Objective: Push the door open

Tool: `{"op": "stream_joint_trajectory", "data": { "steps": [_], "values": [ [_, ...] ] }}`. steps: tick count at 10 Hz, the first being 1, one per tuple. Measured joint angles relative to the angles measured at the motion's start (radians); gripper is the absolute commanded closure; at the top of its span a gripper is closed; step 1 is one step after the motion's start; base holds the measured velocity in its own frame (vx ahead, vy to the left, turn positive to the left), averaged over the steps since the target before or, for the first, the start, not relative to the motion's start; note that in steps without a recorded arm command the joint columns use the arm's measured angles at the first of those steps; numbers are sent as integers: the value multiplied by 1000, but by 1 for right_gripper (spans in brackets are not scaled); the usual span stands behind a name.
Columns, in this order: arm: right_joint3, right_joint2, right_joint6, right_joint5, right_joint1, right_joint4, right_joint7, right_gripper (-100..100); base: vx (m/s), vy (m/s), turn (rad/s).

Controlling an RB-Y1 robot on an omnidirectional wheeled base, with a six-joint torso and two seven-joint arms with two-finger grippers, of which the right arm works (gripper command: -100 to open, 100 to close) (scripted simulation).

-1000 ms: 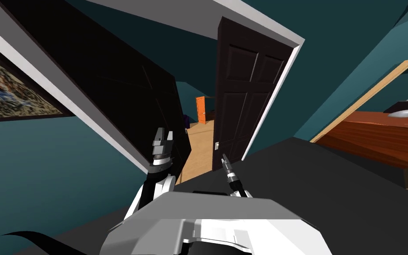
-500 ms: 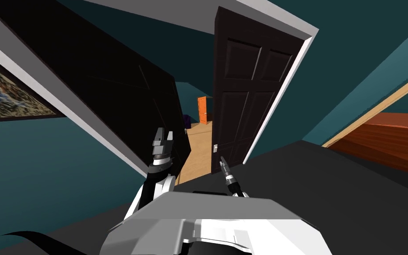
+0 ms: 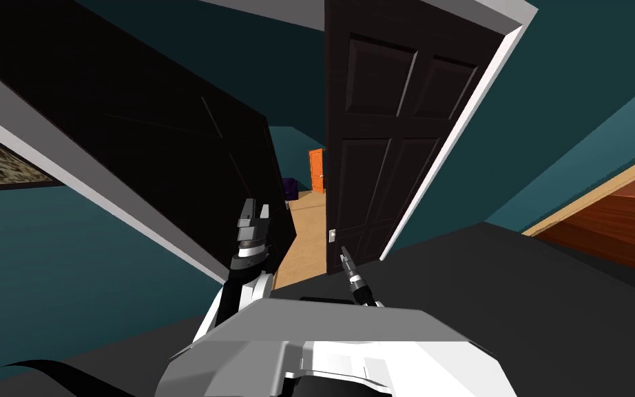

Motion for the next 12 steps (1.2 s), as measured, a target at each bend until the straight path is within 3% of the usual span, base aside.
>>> {"op": "stream_joint_trajectory", "data": {
  "steps": [8, 9, 12],
  "values": [
    [-23, 14, -9, -7, -28, 44, 5, -100, 182, 48, 22],
    [-23, 15, -11, -7, -27, 45, 5, 100, -14, 0, 7],
    [-23, 14, -7, -7, -29, 44, 6, 100, -17, -5, 4]
  ]
}}
